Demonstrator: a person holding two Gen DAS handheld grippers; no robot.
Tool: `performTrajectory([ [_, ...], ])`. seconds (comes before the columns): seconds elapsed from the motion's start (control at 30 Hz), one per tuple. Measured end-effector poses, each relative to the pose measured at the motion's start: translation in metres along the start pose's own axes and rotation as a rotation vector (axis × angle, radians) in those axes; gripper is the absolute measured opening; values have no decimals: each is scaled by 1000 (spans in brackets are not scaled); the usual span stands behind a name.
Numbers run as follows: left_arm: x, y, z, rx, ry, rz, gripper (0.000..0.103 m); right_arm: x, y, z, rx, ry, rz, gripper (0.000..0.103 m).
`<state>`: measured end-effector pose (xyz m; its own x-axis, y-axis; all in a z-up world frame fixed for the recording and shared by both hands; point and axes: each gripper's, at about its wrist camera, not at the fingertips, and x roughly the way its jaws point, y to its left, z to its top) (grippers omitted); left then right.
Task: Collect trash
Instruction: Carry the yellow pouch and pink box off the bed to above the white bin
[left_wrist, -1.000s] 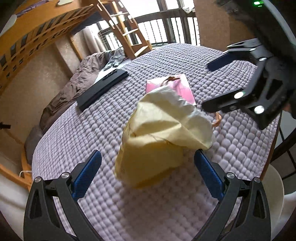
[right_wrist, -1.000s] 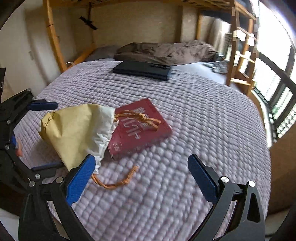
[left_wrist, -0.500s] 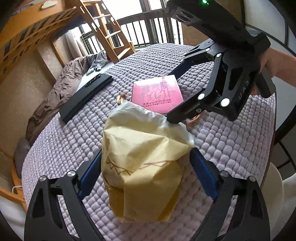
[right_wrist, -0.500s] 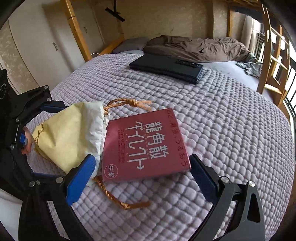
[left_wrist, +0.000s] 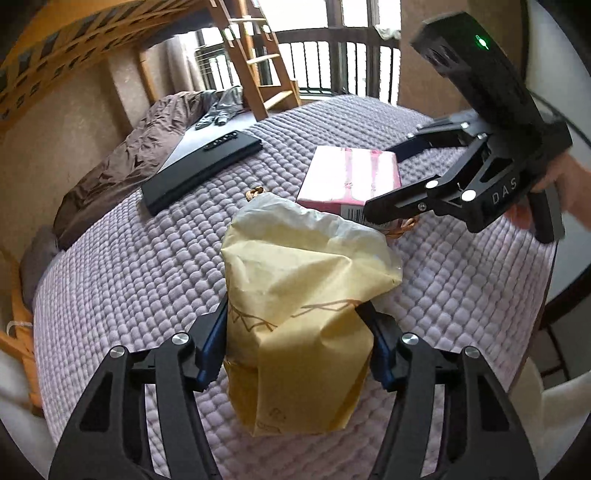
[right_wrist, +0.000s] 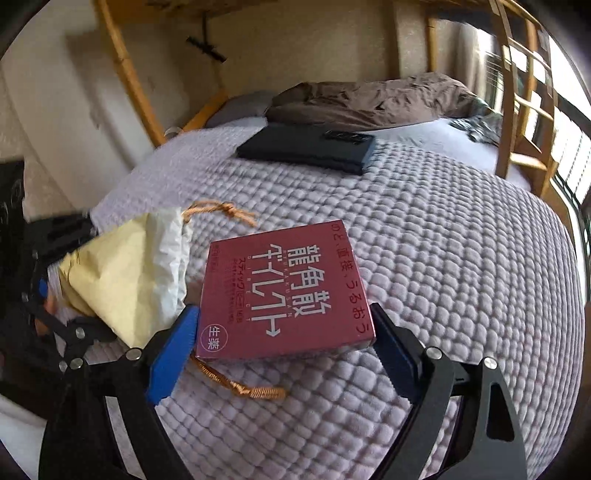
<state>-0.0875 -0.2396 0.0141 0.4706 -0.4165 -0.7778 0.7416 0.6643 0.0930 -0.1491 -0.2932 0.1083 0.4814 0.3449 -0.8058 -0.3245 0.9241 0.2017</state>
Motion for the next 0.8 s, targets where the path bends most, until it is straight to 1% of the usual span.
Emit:
performTrajectory([
  [0.07,-4,-1,0,-22,-3,16,63,-7,-2,-1,47,-21,8,88],
  [0.13,-7,0,-1,-48,-1,37,63,-13,-1,-3,76,-36,-2,88],
  [0.2,-9,2,-2,-92,1,30,63,-19,1,-4,102,-45,-8,88],
  [0.27,-10,4,-4,-132,10,41,63,-26,3,-7,132,-59,-20,88],
  [0.33,-11,5,-6,-159,22,51,63,-34,3,-11,159,-68,-41,88],
  [0.47,-12,5,-10,-201,41,68,63,-45,7,-20,210,-80,-54,88],
  [0.67,-21,6,-18,-256,61,84,63,-61,24,-37,208,-79,-82,88],
  [0.8,-30,3,-24,-274,66,86,63,-70,35,-49,223,-79,-76,88],
])
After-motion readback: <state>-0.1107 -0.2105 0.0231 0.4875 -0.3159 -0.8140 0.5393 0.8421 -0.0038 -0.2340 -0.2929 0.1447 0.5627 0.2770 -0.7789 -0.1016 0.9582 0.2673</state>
